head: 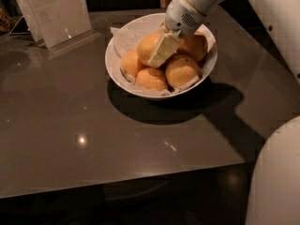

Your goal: Pick orange from white bowl

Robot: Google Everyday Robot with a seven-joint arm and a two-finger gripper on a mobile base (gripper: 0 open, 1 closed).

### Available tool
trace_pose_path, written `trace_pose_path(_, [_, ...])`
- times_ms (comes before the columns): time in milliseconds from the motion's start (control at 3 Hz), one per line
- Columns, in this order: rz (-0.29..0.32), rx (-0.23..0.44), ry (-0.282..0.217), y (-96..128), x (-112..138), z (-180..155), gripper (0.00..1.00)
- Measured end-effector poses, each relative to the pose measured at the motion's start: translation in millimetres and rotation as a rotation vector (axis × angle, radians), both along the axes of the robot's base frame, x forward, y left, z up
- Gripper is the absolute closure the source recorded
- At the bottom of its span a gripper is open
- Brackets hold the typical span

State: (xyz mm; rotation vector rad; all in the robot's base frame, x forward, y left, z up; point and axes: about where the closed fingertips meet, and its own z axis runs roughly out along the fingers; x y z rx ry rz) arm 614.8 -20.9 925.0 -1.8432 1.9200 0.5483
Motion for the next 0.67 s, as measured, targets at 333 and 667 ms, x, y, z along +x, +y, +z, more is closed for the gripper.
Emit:
trace_pose_path(333, [0.025,0.103,-0.072,-2.6,-4.8,15.6,1.00])
trace_pose_path(667, [0.070,0.281,-0.198,-10.3,-27.5,47.2,1.00])
